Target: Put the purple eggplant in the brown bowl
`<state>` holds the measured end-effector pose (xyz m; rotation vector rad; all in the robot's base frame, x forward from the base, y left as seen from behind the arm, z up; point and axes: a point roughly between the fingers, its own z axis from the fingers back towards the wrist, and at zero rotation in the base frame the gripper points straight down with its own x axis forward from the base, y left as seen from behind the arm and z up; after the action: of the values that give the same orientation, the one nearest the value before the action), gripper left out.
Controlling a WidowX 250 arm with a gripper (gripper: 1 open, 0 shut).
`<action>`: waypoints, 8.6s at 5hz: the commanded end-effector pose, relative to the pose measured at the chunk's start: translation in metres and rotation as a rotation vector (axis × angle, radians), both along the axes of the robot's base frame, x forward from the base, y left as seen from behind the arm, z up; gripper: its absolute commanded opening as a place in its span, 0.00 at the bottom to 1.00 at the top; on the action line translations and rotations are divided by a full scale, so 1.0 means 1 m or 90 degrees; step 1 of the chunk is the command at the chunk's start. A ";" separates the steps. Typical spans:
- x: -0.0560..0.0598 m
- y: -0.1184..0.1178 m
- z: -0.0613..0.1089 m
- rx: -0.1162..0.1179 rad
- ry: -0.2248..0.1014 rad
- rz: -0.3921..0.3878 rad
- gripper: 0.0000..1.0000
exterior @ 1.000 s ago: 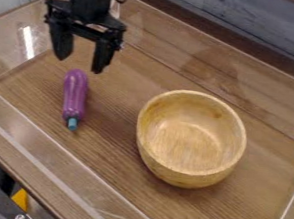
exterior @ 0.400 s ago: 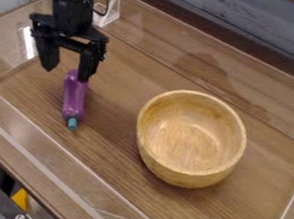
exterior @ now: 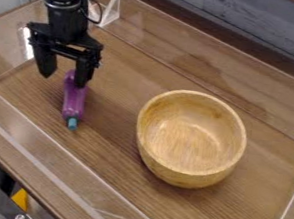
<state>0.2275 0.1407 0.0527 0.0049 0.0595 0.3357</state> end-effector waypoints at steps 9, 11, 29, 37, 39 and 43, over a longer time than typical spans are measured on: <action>0.011 0.008 -0.006 -0.003 -0.015 0.040 0.00; 0.011 0.005 0.000 -0.006 -0.008 0.041 0.00; 0.034 -0.171 0.058 -0.051 -0.015 -0.133 0.00; 0.032 -0.195 0.046 -0.037 -0.060 -0.132 0.00; 0.032 -0.195 0.047 -0.033 -0.069 -0.126 0.00; 0.031 -0.195 0.048 -0.025 -0.086 -0.115 0.00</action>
<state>0.2550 -0.0513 0.0838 -0.0348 -0.0006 0.1658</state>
